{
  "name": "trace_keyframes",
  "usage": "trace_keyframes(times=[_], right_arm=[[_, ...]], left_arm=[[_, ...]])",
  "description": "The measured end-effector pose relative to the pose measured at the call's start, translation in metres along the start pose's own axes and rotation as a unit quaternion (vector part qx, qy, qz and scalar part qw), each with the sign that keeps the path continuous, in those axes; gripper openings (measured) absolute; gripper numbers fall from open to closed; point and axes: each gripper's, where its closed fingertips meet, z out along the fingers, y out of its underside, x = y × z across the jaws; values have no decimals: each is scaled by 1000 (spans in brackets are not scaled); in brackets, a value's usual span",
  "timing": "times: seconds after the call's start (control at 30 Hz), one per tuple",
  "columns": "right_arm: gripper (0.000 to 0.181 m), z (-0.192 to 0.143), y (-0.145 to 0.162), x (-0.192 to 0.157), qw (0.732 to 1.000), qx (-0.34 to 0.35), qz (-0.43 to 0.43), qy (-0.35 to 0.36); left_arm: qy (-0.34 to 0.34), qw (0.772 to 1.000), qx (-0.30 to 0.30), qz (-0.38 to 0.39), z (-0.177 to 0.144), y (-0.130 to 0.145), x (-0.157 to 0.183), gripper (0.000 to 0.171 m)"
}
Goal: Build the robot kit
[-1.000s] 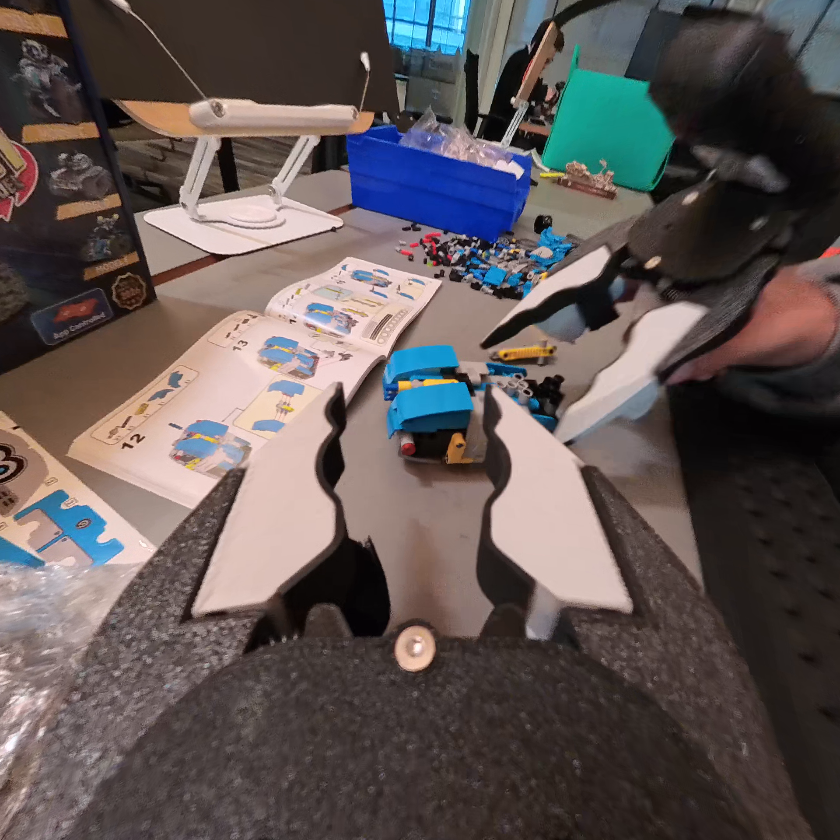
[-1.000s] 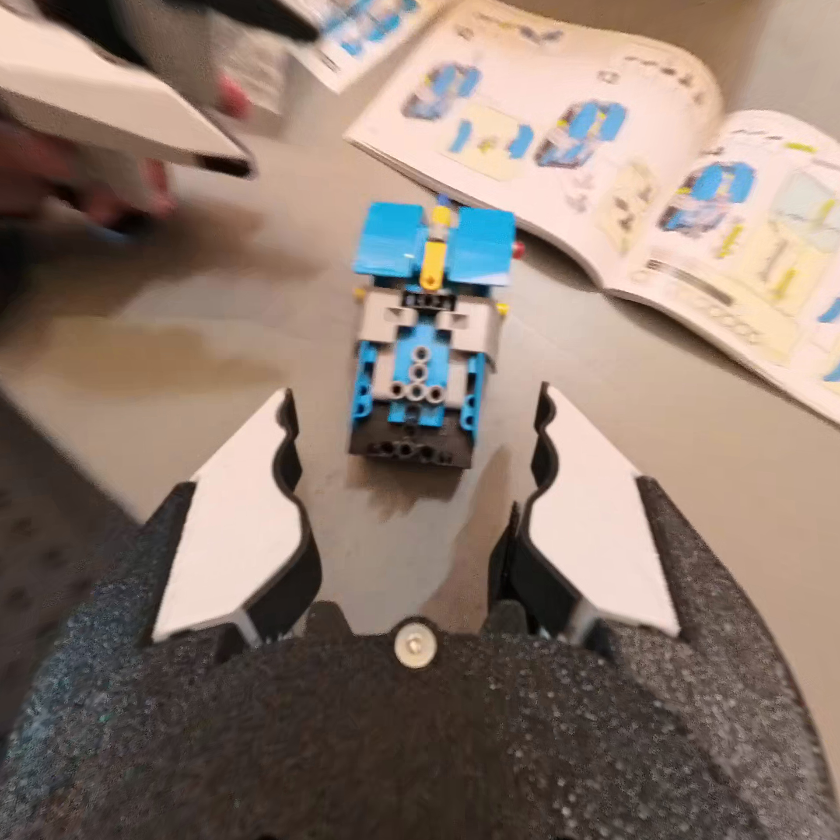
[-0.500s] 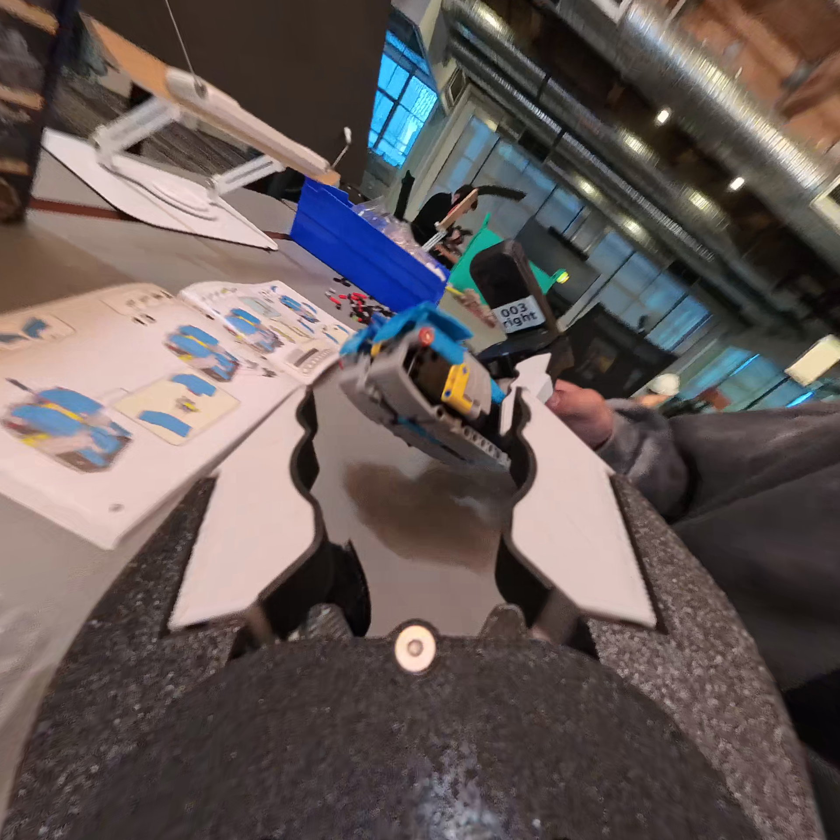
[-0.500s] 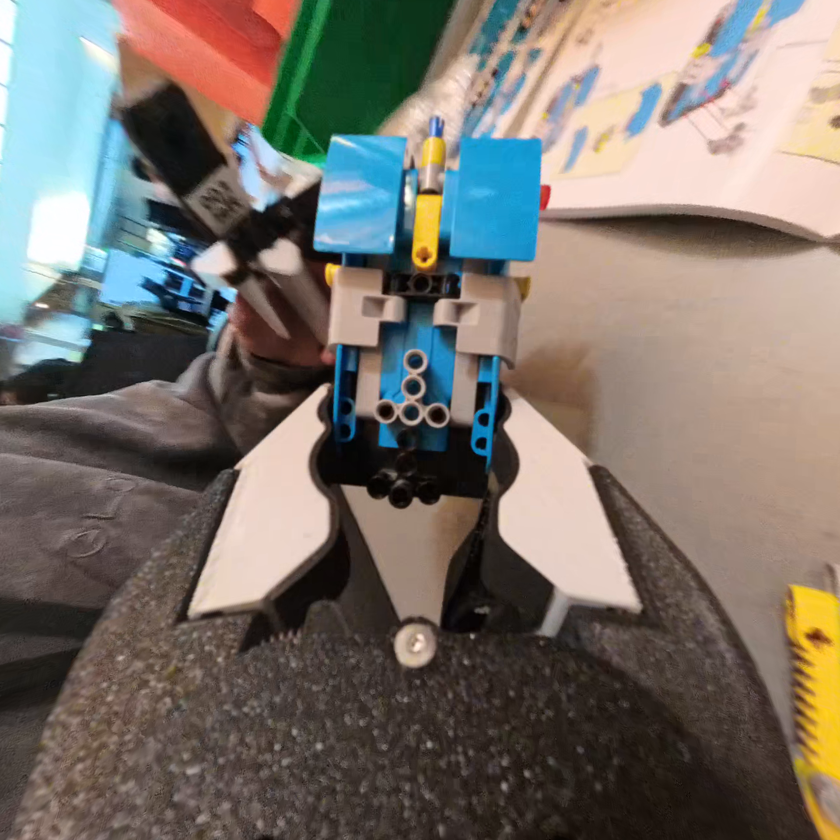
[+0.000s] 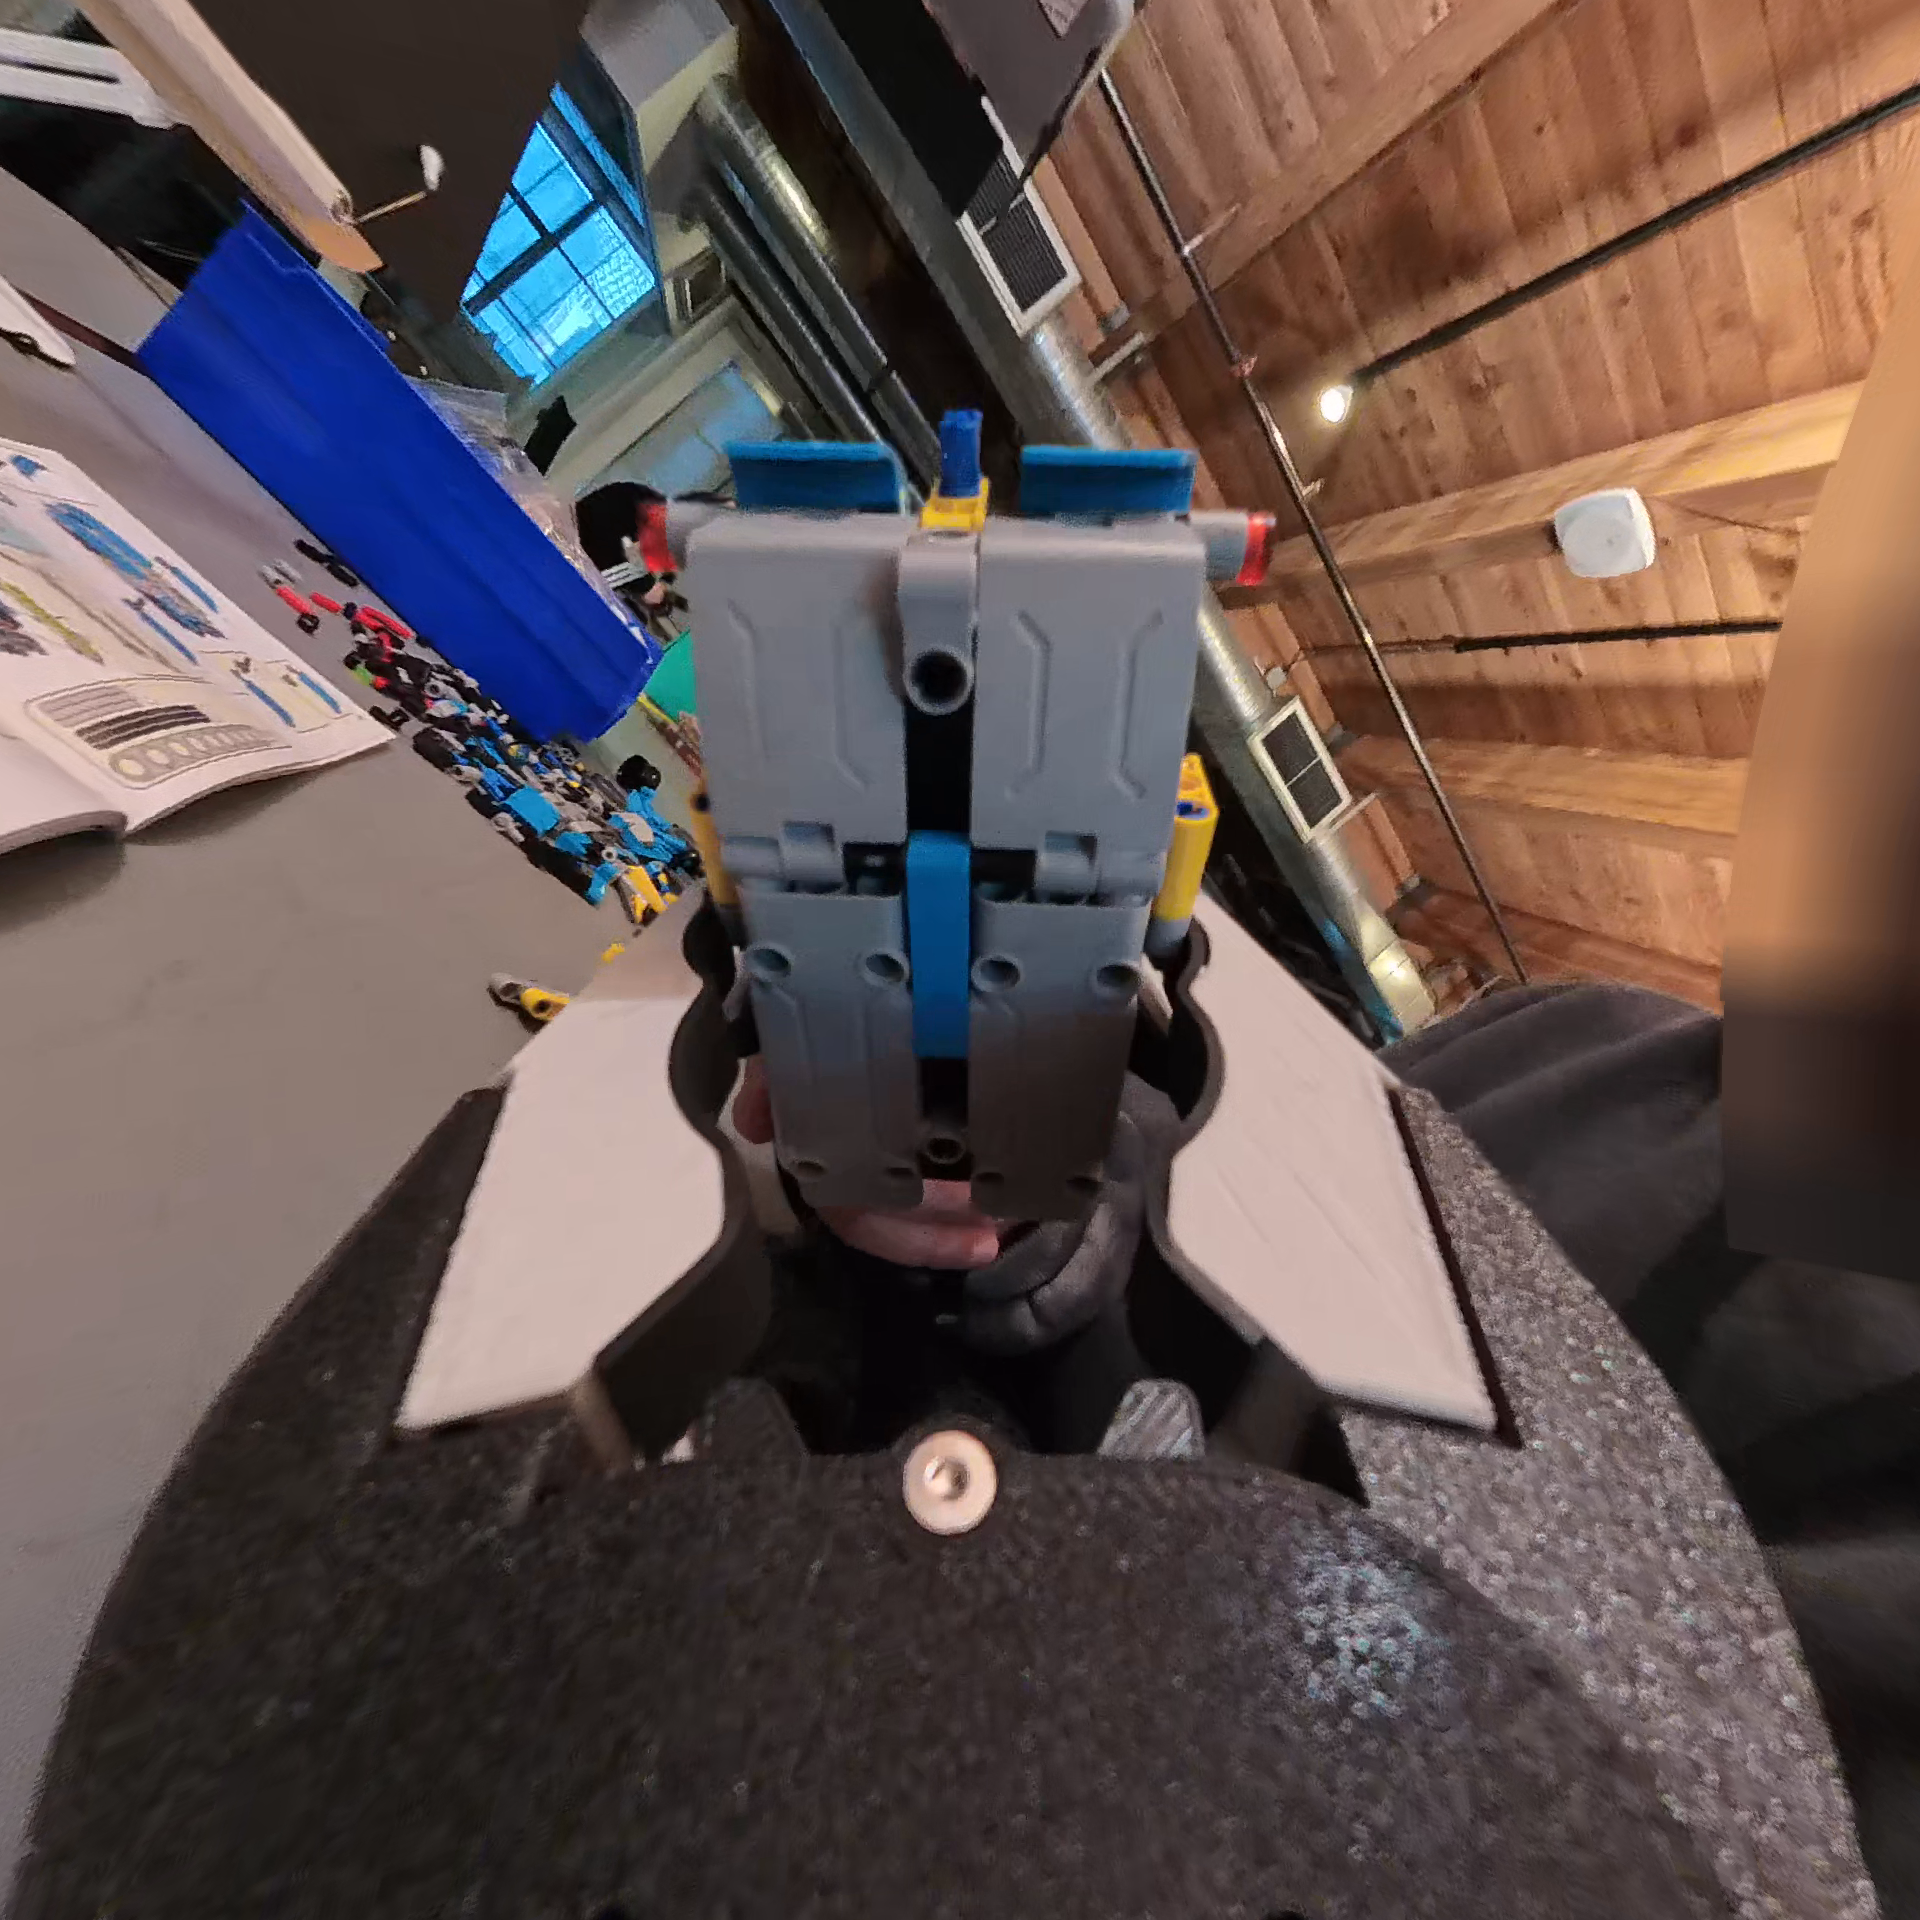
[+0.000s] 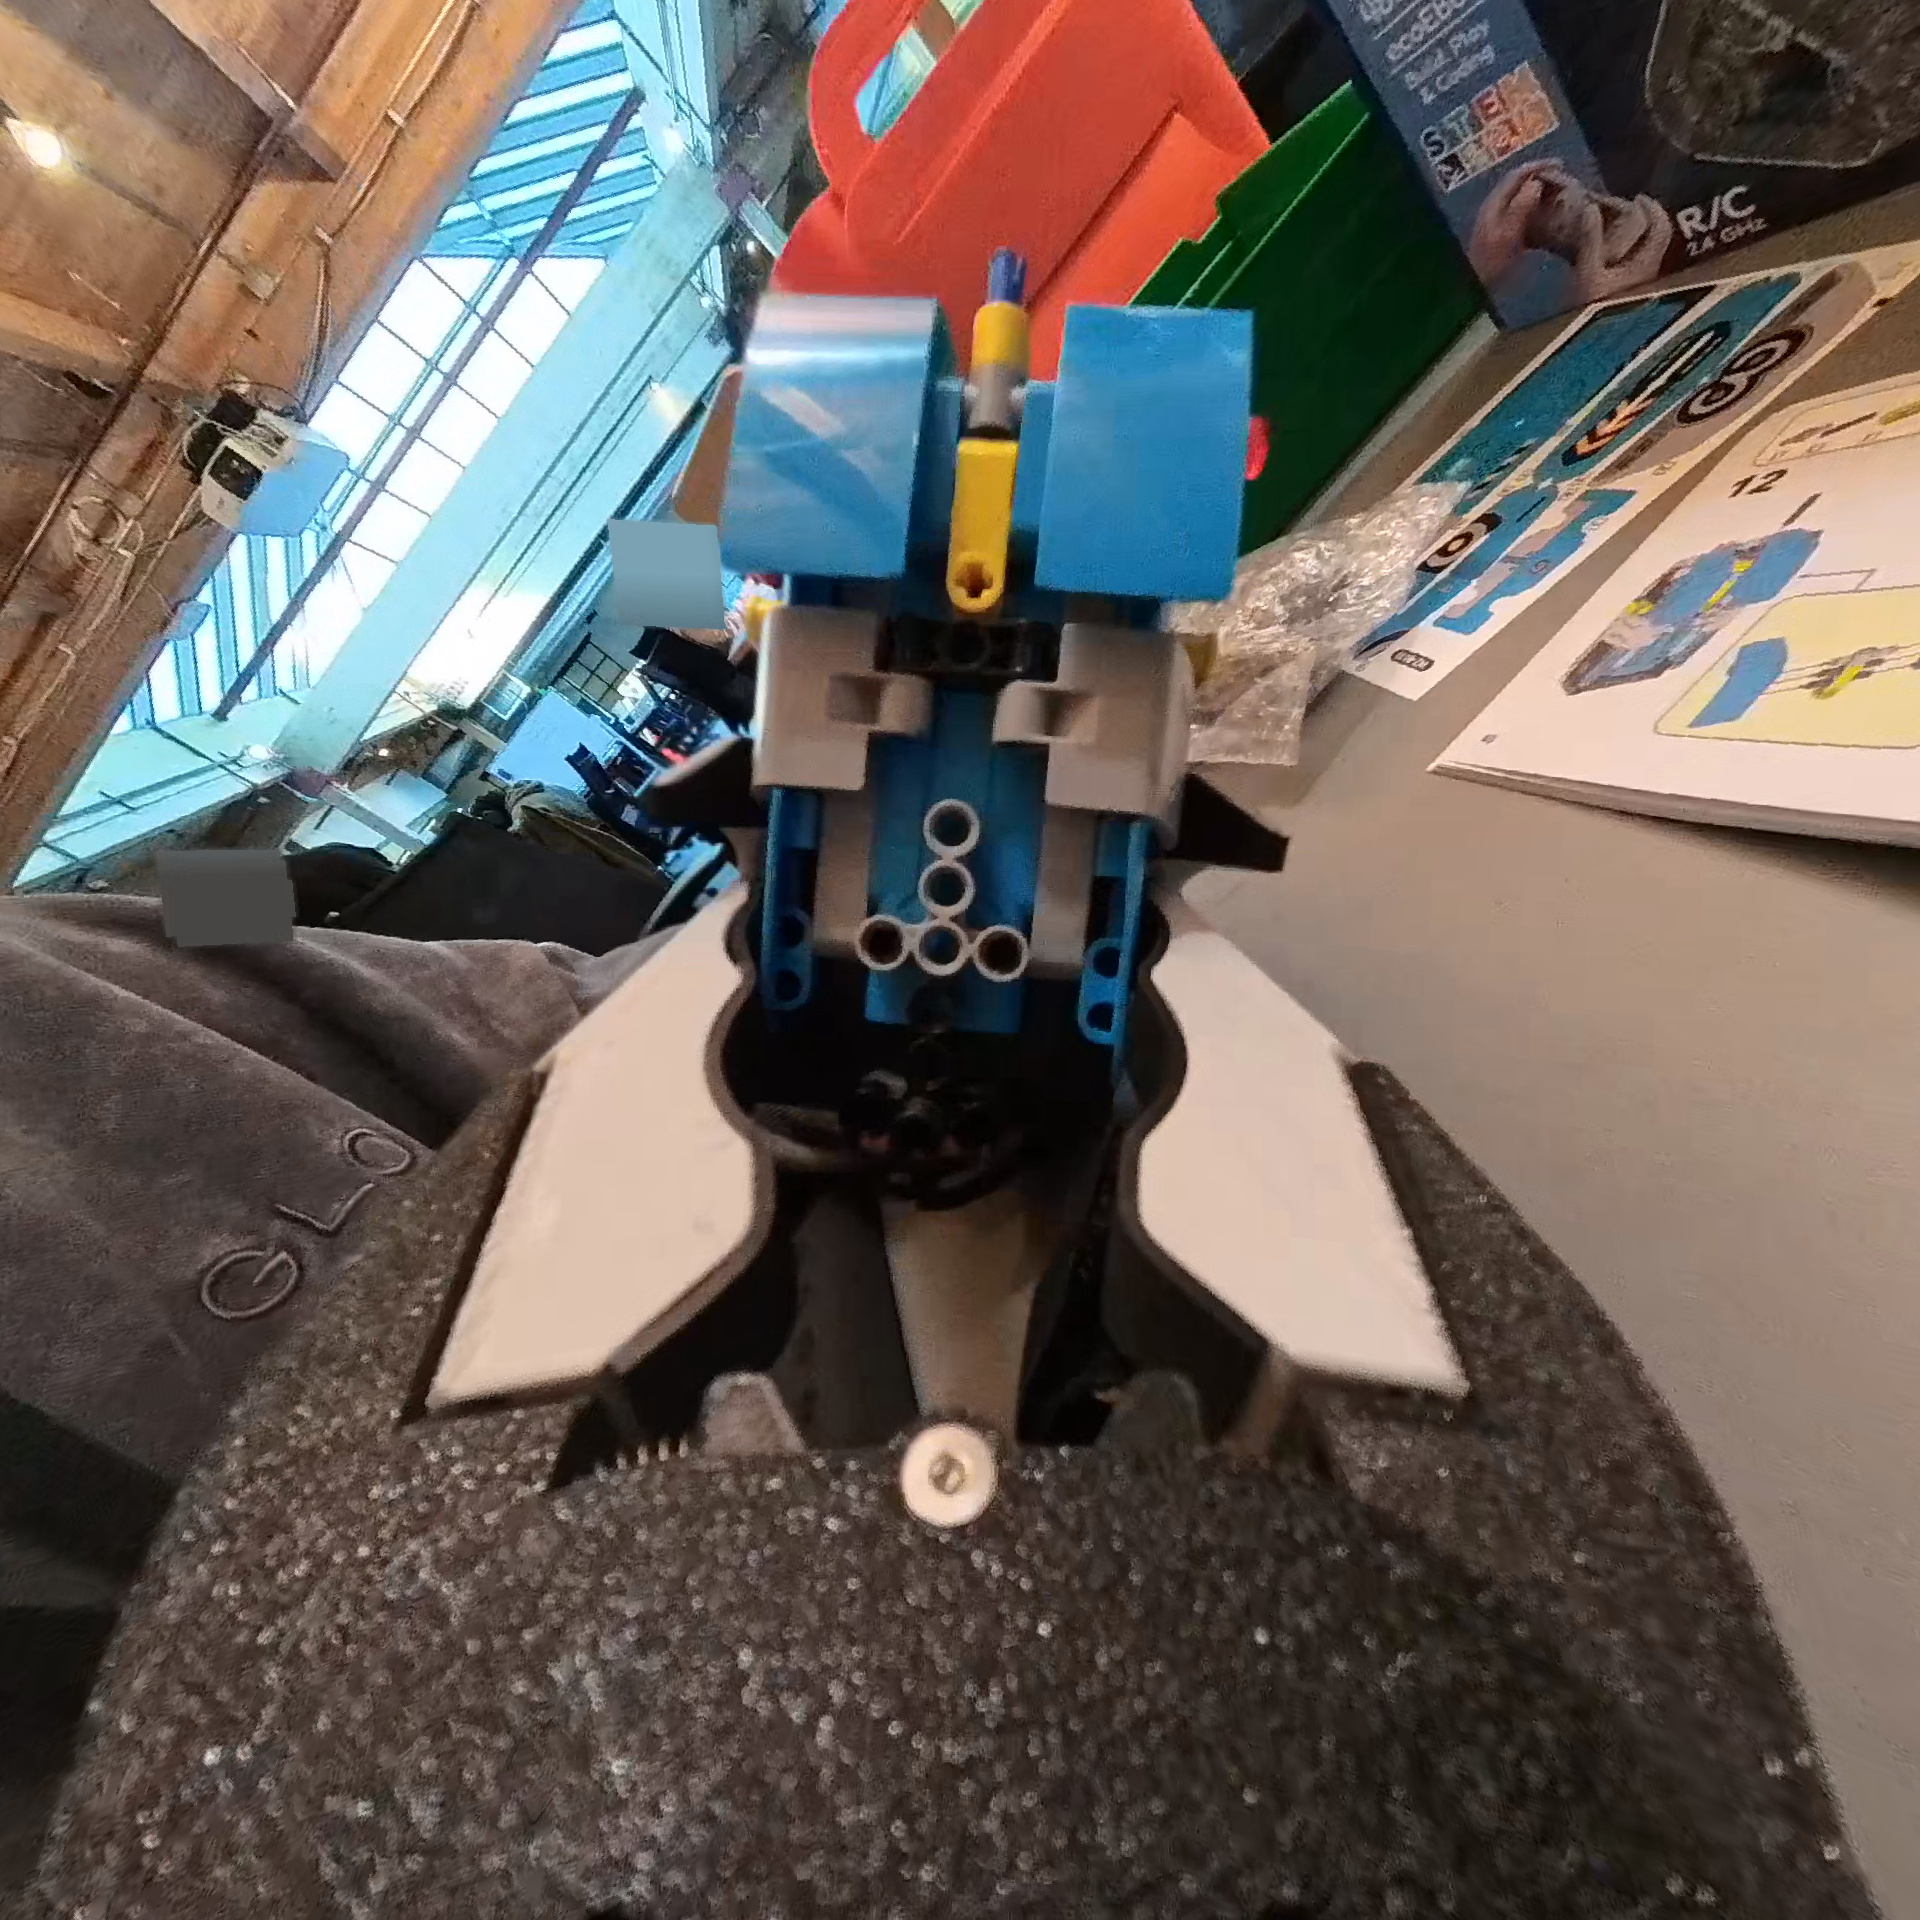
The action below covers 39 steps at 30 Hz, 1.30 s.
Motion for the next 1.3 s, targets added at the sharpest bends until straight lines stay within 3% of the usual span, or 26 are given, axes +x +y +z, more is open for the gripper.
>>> trace_keyframes(times=[0.13,0.23,0.4,0.5,0.7,0.77,0.97,1.07,1.17,1.3], right_arm=[[68,-1,8,6,1000,-16,26,0],[67,2,22,5,995,-44,76,-38],[66,-6,2,-1,999,0,31,-33],[66,-2,13,6,999,-32,12,-5],[66,-5,1,-1,995,11,76,-57],[66,-4,4,3,997,6,62,-37],[67,1,10,-3,1000,-10,19,-20],[76,-5,12,3,999,-21,25,-19],[86,-22,-4,7,996,21,74,-52],[97,-29,-25,15,989,56,110,-79]], left_arm=[[-23,999,-22,15,1,3,-7,83],[-29,999,-40,13,2,8,-10,84],[21,997,-64,-29,3,11,5,85],[13,997,-77,-22,-2,15,0,79],[23,998,-57,-33,-2,9,3,78],[19,998,-54,-39,-2,10,0,77],[22,997,-72,3,-3,13,6,73],[26,997,-77,-13,-6,14,6,72],[10,996,-79,-35,-9,15,-4,72],[-17,991,-135,-8,-5,34,-9,73]])
